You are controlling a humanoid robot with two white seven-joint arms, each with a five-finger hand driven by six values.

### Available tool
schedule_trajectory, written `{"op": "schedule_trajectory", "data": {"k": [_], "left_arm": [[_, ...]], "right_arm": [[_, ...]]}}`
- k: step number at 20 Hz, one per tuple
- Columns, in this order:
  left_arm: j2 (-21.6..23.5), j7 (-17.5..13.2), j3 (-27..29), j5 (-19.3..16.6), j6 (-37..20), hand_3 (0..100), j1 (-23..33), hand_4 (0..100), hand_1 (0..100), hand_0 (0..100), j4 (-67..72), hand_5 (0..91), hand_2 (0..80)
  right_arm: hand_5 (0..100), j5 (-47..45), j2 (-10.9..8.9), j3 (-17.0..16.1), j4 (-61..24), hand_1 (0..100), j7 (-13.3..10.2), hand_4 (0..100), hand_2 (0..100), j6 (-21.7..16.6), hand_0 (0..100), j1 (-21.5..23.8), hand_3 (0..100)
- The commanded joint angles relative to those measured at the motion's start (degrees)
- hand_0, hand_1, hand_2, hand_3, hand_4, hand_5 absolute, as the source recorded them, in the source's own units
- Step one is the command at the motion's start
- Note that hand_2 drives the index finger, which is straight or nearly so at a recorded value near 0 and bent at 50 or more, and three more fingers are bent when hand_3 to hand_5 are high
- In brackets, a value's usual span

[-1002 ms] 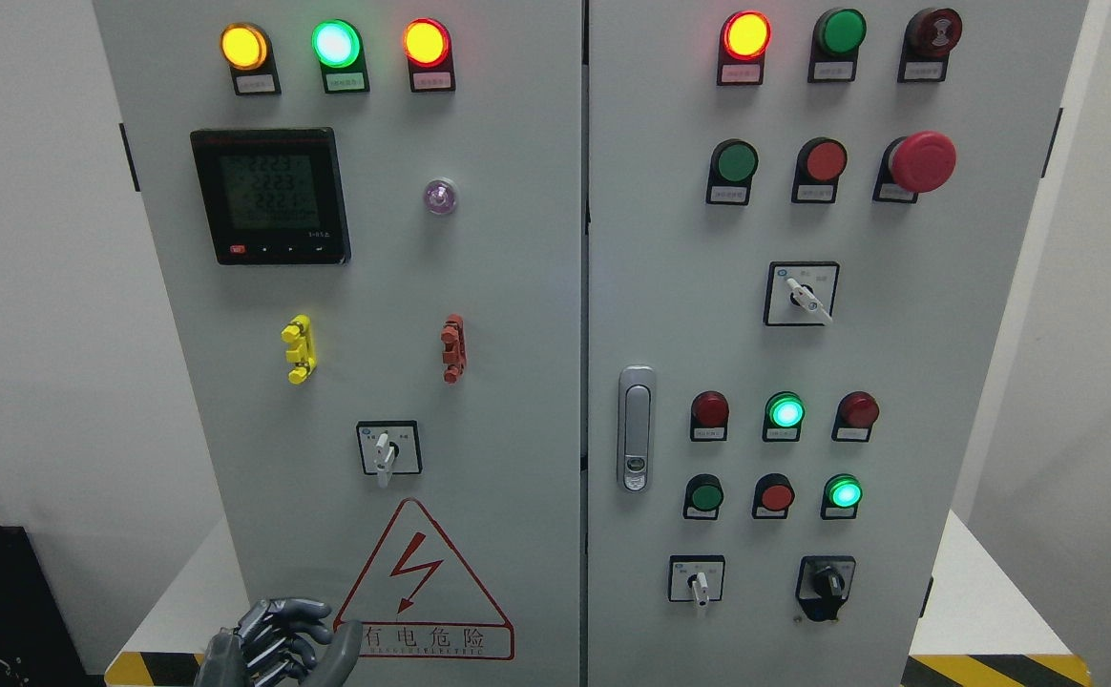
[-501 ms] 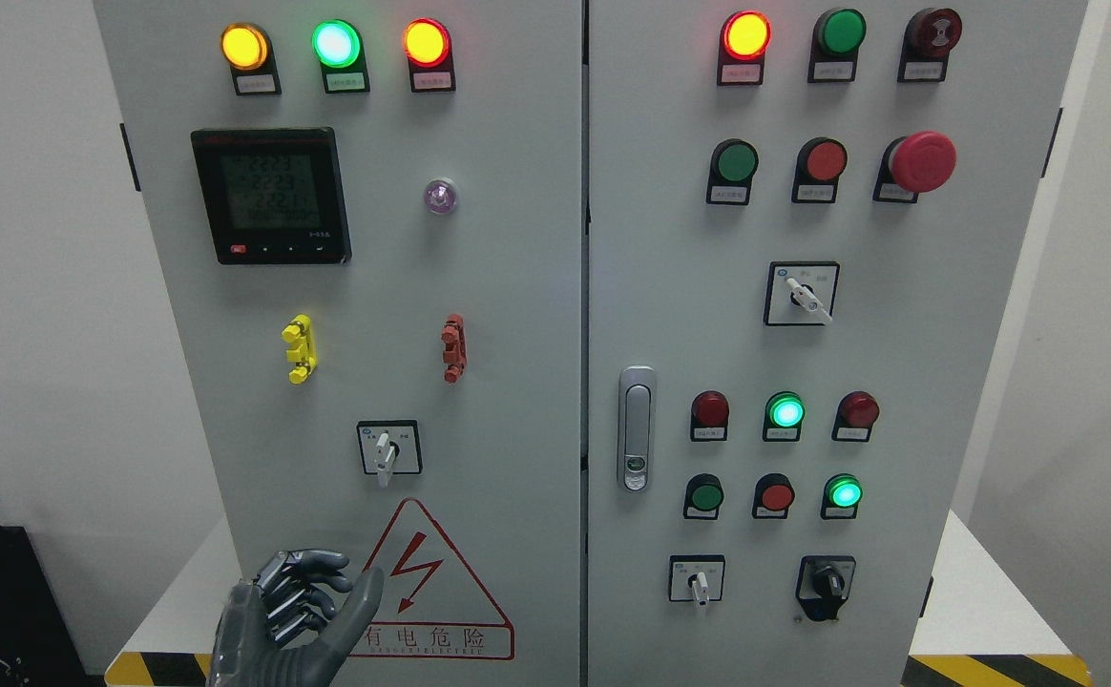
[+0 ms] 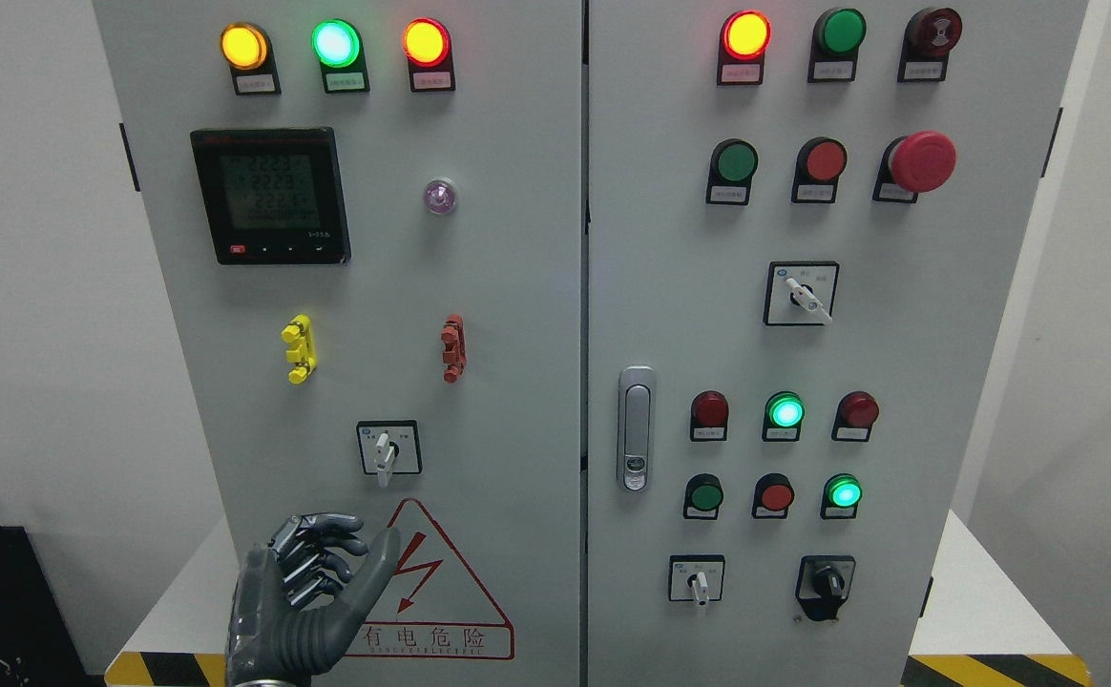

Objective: Turn on light switch 1

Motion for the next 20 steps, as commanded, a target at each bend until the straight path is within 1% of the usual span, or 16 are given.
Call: {"op": "schedule_trajectory", "data": {"k": [1,4,7,9,11,14,18,20], "left_arm": [[-1.79,0.37,-0.66,-1.09,0.80,68,-1.62,81,70,7,-0.05,78.4,48.6],[-1.79,0.37,-0.49,-1.53,0.89,68,-2.49,81,70,8,0.56,78.4,48.6],[-1.88,0.37,-0.49,-3.28,0.89,68,-2.85,81,71,8,0.65,78.4,48.6],[-1.97,0.37,-0.40,-3.81,0.97,68,-2.85,81,71,9,0.74,78.4,48.7],[-1.97,0.37,-0.40,-3.81,1.58,68,-3.02,81,71,9,0.74,78.3,48.7],[-2.15,0.37,-0.40,-3.73,4.13,68,-3.99,81,71,11,0.74,78.6,48.6],[-2.23,0.46,-0.40,-3.73,4.40,68,-4.43,81,71,12,1.09,78.9,48.6],[-2.23,1.77,-0.40,-3.73,4.49,68,-4.69,82,72,13,1.18,79.0,48.5]], "right_arm": [[0,0.00,0.00,0.01,0.00,0,0.00,0,0,0.02,30,0.00,0],[0,0.00,0.00,0.01,0.00,0,0.00,0,0,0.02,30,0.00,0],[0,0.00,0.00,0.01,0.00,0,0.00,0,0,0.02,30,0.00,0],[0,0.00,0.00,0.01,0.00,0,0.00,0,0,0.02,30,0.00,0],[0,0.00,0.00,-0.07,0.00,0,0.00,0,0,0.02,30,0.00,0],[0,0.00,0.00,0.01,0.00,0,0.00,0,0,0.02,30,0.00,0],[0,0.00,0.00,0.01,0.00,0,0.00,0,0,0.02,30,0.00,0],[0,0.00,0.00,0.01,0.00,0,0.00,0,0,0.02,30,0.00,0]]}}
